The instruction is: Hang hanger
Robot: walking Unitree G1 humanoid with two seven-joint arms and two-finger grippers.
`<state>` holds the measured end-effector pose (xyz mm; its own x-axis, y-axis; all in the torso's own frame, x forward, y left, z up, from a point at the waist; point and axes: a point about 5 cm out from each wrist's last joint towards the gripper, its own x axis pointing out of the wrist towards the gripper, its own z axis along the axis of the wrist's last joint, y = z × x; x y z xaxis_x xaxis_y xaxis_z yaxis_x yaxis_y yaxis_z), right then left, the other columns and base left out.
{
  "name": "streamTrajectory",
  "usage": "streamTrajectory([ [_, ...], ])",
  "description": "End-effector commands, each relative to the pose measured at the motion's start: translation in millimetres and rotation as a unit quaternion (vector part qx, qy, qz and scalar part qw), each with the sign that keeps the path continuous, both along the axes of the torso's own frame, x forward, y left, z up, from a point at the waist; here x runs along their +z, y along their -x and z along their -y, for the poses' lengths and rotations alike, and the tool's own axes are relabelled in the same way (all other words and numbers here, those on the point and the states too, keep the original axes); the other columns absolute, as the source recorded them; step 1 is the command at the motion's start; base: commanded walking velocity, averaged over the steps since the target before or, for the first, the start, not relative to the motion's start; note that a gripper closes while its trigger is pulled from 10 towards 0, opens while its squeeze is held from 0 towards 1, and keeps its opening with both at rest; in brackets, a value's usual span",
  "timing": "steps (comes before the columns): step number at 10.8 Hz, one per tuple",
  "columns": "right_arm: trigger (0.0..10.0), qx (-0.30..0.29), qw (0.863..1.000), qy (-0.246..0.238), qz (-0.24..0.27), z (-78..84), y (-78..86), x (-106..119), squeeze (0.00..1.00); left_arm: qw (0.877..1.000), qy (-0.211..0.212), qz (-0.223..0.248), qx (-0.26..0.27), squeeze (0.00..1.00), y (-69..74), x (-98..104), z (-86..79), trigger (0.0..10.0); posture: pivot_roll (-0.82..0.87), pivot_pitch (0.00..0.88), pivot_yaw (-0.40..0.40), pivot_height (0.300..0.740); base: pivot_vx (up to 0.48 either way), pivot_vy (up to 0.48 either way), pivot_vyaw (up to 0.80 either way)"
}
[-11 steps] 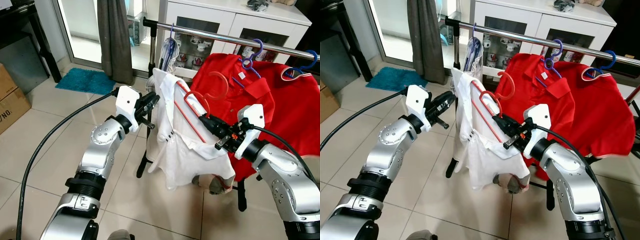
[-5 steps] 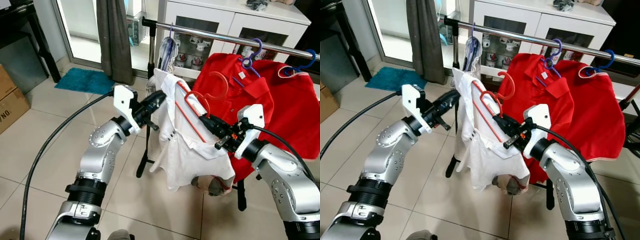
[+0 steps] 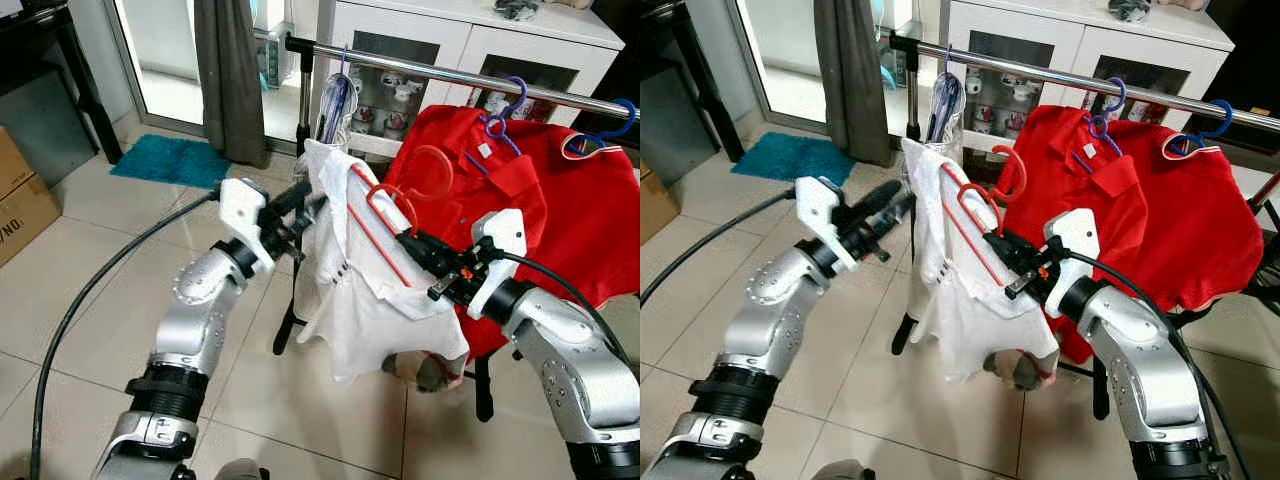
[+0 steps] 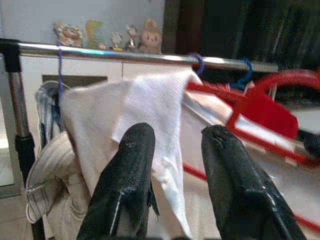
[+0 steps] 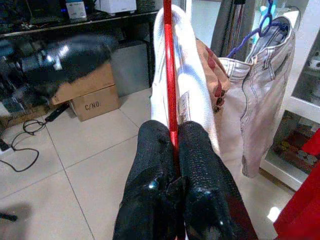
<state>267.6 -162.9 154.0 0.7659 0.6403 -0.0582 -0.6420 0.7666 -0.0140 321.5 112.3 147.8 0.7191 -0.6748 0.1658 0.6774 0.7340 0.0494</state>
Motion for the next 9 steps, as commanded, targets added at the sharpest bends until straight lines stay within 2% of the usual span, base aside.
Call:
streamTrajectory([
  [1, 0.0, 0.001, 1.0, 0.003, 0.015, 1.7, 2.2, 7, 0.0, 0.999, -0.036, 0.005, -0.003, 1.0, 0.3, -6, 4.3, 10.0, 0.04, 0.0, -0.051, 0.74, 0.0, 0.0, 0.0],
  [2, 0.0, 0.0, 1.0, 0.001, 0.016, 1.5, 2.6, 7, 0.0, 0.996, -0.088, 0.024, 0.023, 1.0, -5.7, -9, 3.5, 10.0, 0.04, 0.0, -0.051, 0.74, 0.0, 0.0, 0.0],
  [3, 0.0, 0.001, 1.0, -0.001, 0.016, 0.9, 3.0, 7, 0.0, 0.991, -0.116, 0.053, 0.04, 1.0, -10.5, -6, 5.1, 10.0, 0.04, 0.0, -0.052, 0.74, 0.0, 0.0, 0.0],
  [4, 0.0, 0.002, 1.0, -0.002, 0.016, 0.3, 2.5, 7, 0.0, 0.99, -0.115, 0.073, 0.039, 1.0, -12.4, -1, 11.2, 10.0, 0.04, 0.0, -0.053, 0.74, 0.0, 0.0, 0.0],
  [5, 0.0, 0.001, 1.0, -0.003, 0.017, -0.2, 1.5, 7, 0.0, 0.99, -0.104, 0.087, 0.024, 0.51, -11.8, 1, 18.4, 10.0, 0.04, 0.0, -0.054, 0.74, 0.0, 0.0, 0.0],
  [6, 0.0, 0.002, 1.0, -0.004, 0.017, -1.1, 1.5, 8, 0.0, 0.987, -0.122, 0.104, 0.016, 0.0, -11.8, 1, 24.4, 10.0, 0.04, 0.0, -0.054, 0.74, 0.0, 0.0, 0.0],
  [7, 0.0, 0.003, 1.0, -0.004, 0.017, -1.6, 1.8, 7, 0.0, 0.982, -0.145, 0.117, 0.033, 0.0, -15.3, -1, 25.1, 10.0, 0.04, 0.0, -0.053, 0.74, 0.0, 0.0, 0.0],
  [9, 0.0, 0.006, 1.0, -0.006, 0.018, -2.1, 1.3, 7, 0.0, 0.976, -0.158, 0.115, 0.091, 0.0, -29.7, 2, 17.1, 10.0, 0.04, 0.0, -0.058, 0.74, 0.0, 0.0, 0.0],
])
